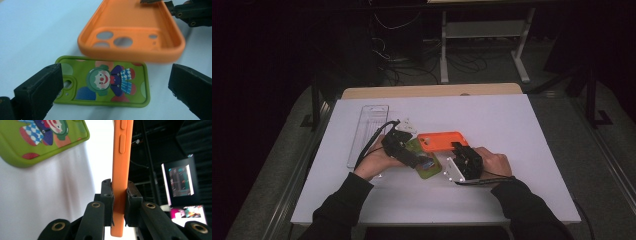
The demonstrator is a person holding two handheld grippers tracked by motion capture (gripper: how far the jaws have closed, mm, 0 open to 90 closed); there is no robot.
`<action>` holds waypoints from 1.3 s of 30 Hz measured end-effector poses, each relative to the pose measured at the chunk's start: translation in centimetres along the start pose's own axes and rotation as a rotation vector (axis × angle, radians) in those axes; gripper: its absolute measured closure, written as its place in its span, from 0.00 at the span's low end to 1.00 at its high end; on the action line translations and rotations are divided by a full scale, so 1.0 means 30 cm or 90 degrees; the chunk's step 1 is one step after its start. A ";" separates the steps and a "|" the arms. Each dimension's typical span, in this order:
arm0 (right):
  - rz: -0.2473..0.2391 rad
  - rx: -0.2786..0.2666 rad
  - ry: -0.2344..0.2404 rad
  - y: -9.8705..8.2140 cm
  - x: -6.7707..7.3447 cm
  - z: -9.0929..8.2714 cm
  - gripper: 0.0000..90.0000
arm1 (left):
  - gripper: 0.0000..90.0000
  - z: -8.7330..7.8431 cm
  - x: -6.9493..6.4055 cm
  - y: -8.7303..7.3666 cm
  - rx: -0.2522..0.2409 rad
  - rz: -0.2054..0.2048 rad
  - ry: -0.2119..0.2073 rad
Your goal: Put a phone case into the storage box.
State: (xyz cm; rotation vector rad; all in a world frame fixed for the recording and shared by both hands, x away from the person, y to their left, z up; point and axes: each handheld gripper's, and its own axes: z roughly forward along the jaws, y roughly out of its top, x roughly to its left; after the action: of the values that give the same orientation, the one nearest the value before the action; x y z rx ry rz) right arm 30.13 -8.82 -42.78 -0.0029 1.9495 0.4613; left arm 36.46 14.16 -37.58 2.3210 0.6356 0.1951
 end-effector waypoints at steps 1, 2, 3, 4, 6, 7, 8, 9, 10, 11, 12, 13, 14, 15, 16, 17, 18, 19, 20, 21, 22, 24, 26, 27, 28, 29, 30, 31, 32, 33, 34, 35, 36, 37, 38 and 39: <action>0.017 0.001 0.006 -0.004 -0.006 0.001 0.87 | 0.00 -0.001 0.004 0.000 -0.001 0.008 0.001; 0.038 0.003 0.013 -0.007 -0.011 0.001 0.87 | 0.00 -0.002 0.004 0.000 0.001 0.006 0.001; 0.062 0.005 0.017 -0.009 -0.012 0.003 0.87 | 0.00 -0.001 0.001 -0.002 -0.001 -0.002 0.002; 0.064 0.007 0.024 -0.015 -0.022 0.005 0.87 | 0.00 0.000 0.000 -0.003 -0.001 -0.003 0.004; 0.078 0.004 0.035 -0.024 -0.033 0.008 0.87 | 0.00 0.002 -0.001 -0.004 -0.001 -0.004 0.005; 0.106 0.006 0.045 -0.026 -0.036 0.008 0.87 | 0.00 0.005 -0.006 -0.004 -0.009 -0.015 0.002; 0.109 0.003 0.051 -0.031 -0.042 0.011 0.87 | 0.00 0.005 -0.006 -0.004 -0.009 -0.016 0.002; 0.139 0.006 0.059 -0.031 -0.044 0.009 0.87 | 0.00 0.005 -0.002 -0.003 -0.008 -0.004 0.004; 0.172 0.009 0.063 -0.032 -0.045 0.010 0.87 | 0.00 0.004 -0.002 -0.003 -0.009 -0.004 0.007; 0.196 0.012 0.070 -0.033 -0.047 0.009 0.87 | 0.00 0.002 0.002 -0.003 -0.003 -0.001 0.005; 0.213 0.009 0.077 -0.036 -0.051 0.011 0.87 | 0.00 -0.001 0.007 -0.003 0.010 0.012 0.005; 0.236 0.008 0.085 -0.039 -0.055 0.014 0.87 | 0.00 0.000 0.007 -0.003 0.008 0.008 0.006; 0.263 0.005 0.102 -0.046 -0.065 0.016 0.87 | 0.00 0.001 0.008 -0.004 0.006 0.008 0.007; 0.280 0.004 0.111 -0.049 -0.069 0.018 0.87 | 0.00 0.001 0.007 -0.004 0.008 0.006 0.007; 0.292 0.006 0.121 -0.053 -0.076 0.020 0.87 | 0.00 0.001 0.006 -0.004 0.009 0.000 0.007; 0.305 0.004 0.129 -0.057 -0.080 0.021 0.87 | 0.00 0.002 0.007 -0.004 0.008 -0.001 0.007; 0.326 0.003 0.139 -0.060 -0.085 0.023 0.87 | 0.00 0.002 0.006 -0.004 0.007 -0.003 0.008; 0.340 0.005 0.146 -0.062 -0.087 0.024 0.87 | 0.00 0.003 0.006 -0.004 0.005 -0.004 0.010; 0.369 0.002 0.156 -0.062 -0.089 0.025 0.87 | 0.00 0.003 0.004 -0.005 0.008 -0.014 0.008; 0.390 0.000 0.163 -0.064 -0.091 0.026 0.87 | 0.00 0.003 0.004 -0.006 0.008 -0.016 0.008; 0.404 -0.001 0.171 -0.067 -0.095 0.028 0.87 | 0.00 0.002 0.006 -0.006 0.011 -0.013 0.008; 0.440 -0.005 0.188 -0.073 -0.103 0.029 0.87 | 0.00 0.003 0.005 -0.006 0.008 -0.018 0.010; 0.477 -0.008 0.207 -0.082 -0.111 0.031 0.87 | 0.00 0.003 0.008 -0.007 0.009 -0.013 0.011; 0.495 -0.012 0.220 -0.087 -0.117 0.033 0.87 | 0.00 0.004 0.009 -0.007 0.013 -0.011 0.010; 0.516 -0.010 0.230 -0.092 -0.120 0.034 0.87 | 0.00 0.004 0.009 -0.007 0.015 -0.012 0.011; 0.539 -0.012 0.240 -0.096 -0.124 0.036 0.87 | 0.00 0.005 0.008 -0.007 0.013 -0.014 0.011; 0.556 -0.015 0.250 -0.104 -0.128 0.038 0.87 | 0.00 0.005 0.010 -0.007 0.014 -0.006 0.012; 0.569 -0.016 0.258 -0.111 -0.132 0.041 0.87 | 0.00 0.006 0.007 -0.006 0.014 -0.015 0.010; 0.590 -0.016 0.268 -0.116 -0.137 0.042 0.87 | 0.00 0.005 0.008 -0.005 0.014 -0.015 0.011; 0.611 -0.020 0.280 -0.122 -0.141 0.044 0.87 | 0.00 0.005 0.008 -0.005 0.014 -0.016 0.010; 0.643 -0.020 0.302 -0.128 -0.145 0.047 0.87 | 0.00 0.006 0.008 -0.005 0.014 -0.016 0.010; 0.662 -0.020 0.310 -0.130 -0.147 0.047 0.87 | 0.00 0.007 0.007 -0.005 0.014 -0.018 0.010; 0.672 -0.024 0.314 -0.136 -0.149 0.050 0.87 | 0.00 0.009 0.005 -0.005 0.012 -0.023 0.009; 0.686 -0.025 0.323 -0.140 -0.150 0.051 0.87 | 0.00 0.009 0.006 -0.005 0.013 -0.021 0.009; 0.701 -0.028 0.330 -0.143 -0.152 0.052 0.87 | 0.00 0.009 0.005 -0.005 0.012 -0.022 0.009; 0.712 -0.029 0.334 -0.148 -0.154 0.052 0.87 | 0.00 0.009 0.005 -0.005 0.011 -0.021 0.009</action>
State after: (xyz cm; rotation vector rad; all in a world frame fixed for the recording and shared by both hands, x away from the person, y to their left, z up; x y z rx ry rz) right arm 34.39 -13.38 -40.64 1.0711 2.3086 1.3260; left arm 36.62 14.16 -37.87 2.3264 0.6854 0.1917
